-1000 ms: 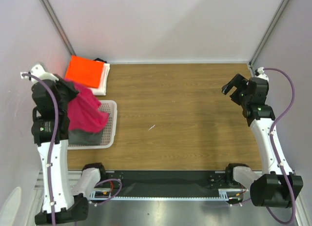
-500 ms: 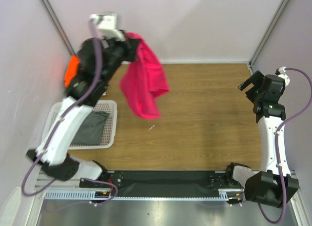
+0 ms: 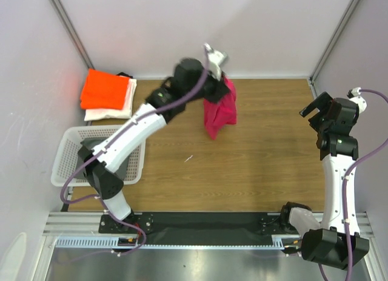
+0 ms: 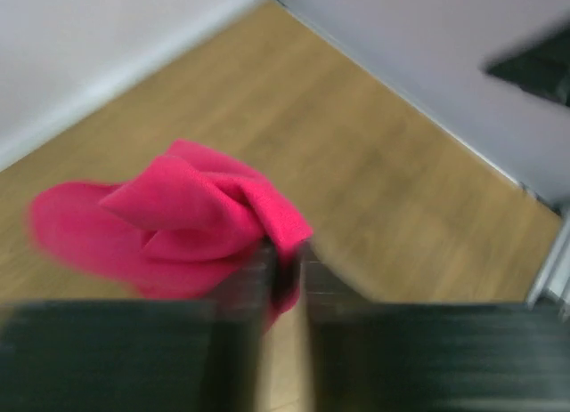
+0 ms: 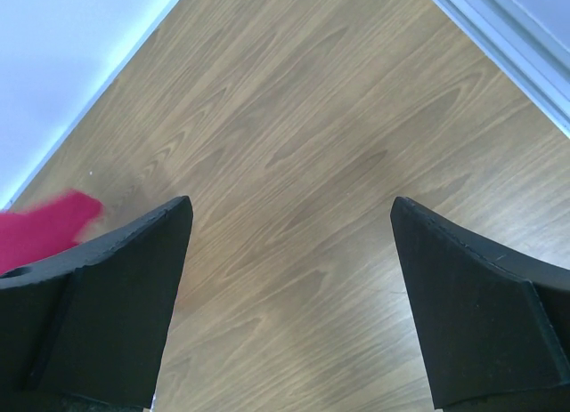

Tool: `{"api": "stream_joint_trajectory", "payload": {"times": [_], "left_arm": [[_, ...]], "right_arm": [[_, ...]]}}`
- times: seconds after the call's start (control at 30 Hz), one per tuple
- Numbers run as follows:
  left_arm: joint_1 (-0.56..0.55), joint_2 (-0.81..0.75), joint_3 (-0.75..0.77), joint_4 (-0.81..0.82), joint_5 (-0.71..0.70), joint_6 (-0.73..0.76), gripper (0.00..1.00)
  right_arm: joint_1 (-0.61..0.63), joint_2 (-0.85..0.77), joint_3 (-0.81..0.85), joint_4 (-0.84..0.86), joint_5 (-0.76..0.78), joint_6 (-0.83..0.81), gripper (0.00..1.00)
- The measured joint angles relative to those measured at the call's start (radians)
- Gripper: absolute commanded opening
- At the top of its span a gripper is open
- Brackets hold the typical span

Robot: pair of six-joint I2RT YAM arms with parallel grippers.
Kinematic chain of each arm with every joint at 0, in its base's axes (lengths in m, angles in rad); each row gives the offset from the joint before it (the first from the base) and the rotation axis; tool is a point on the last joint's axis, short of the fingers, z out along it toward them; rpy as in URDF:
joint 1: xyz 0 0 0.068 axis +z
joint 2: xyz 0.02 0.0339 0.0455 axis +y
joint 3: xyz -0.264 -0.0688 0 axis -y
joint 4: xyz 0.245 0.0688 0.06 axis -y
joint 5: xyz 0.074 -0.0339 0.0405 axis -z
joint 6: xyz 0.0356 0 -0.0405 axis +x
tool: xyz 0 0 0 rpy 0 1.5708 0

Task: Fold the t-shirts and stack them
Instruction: Move the tshirt to the center of the board, then flatten the tshirt out

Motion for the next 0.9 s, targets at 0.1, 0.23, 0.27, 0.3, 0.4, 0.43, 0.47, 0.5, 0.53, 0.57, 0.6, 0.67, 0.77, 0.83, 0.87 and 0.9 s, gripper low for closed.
{"api": "stream_joint_trajectory", "payload": {"times": [0.1,0.23,0.27,0.3,0.4,0.43,0.47,0.5,0.53,0.57,0.6,0.67,0.77,0.83,0.87,0.9], "left_arm": [[-0.105,-0.01,-0.108,0.005,-0.013,0.022,1.0],[-0.174,-0.023,-0.225,-0.035,-0.079,0.013,1.0],[-0.173,-0.023,-0.242,-0.054,-0.117,0.008,1.0],[-0.166,-0.023,-0.252,-0.076,-0.159,-0.001,1.0],[-0.14,-0.016,-0.249,-0.143,-0.27,-0.041,1.0],[-0.128,-0.01,-0.241,-0.163,-0.293,-0.06,1.0],[-0.113,-0.002,-0.234,-0.175,-0.307,-0.083,1.0],[-0.099,0.006,-0.232,-0.18,-0.311,-0.104,1.0],[-0.081,0.015,-0.232,-0.182,-0.312,-0.129,1.0],[-0.059,0.026,-0.233,-0.185,-0.309,-0.159,1.0],[-0.038,0.036,-0.238,-0.182,-0.304,-0.189,1.0],[0.013,0.055,-0.264,-0.168,-0.296,-0.251,1.0],[0.076,0.097,-0.309,-0.146,-0.292,-0.328,1.0],[0.101,0.134,-0.335,-0.136,-0.309,-0.372,1.0],[0.106,0.146,-0.348,-0.133,-0.313,-0.387,1.0],[0.107,0.159,-0.365,-0.128,-0.319,-0.408,0.99]], "right_arm": [[-0.001,0.001,-0.001,-0.001,-0.001,-0.009,1.0],[-0.002,0.013,-0.001,-0.001,-0.023,-0.019,1.0],[-0.002,0.019,-0.002,-0.001,-0.035,-0.02,1.0],[-0.002,0.024,-0.003,0.0,-0.05,-0.023,1.0],[-0.002,0.034,-0.016,0.012,-0.115,-0.037,1.0],[-0.002,0.034,-0.024,0.019,-0.14,-0.041,1.0],[-0.001,0.036,-0.032,0.026,-0.172,-0.047,1.0],[0.004,0.04,-0.04,0.034,-0.204,-0.051,1.0],[0.013,0.048,-0.047,0.044,-0.227,-0.056,1.0],[0.023,0.056,-0.053,0.053,-0.245,-0.061,1.0],[0.041,0.066,-0.056,0.058,-0.256,-0.064,1.0],[0.097,0.092,-0.064,0.077,-0.27,-0.074,1.0],[0.195,0.141,-0.069,0.1,-0.276,-0.079,1.0],[0.248,0.176,-0.07,0.121,-0.277,-0.079,1.0],[0.28,0.197,-0.07,0.134,-0.28,-0.077,1.0],[0.306,0.218,-0.07,0.15,-0.279,-0.073,1.0]]}}
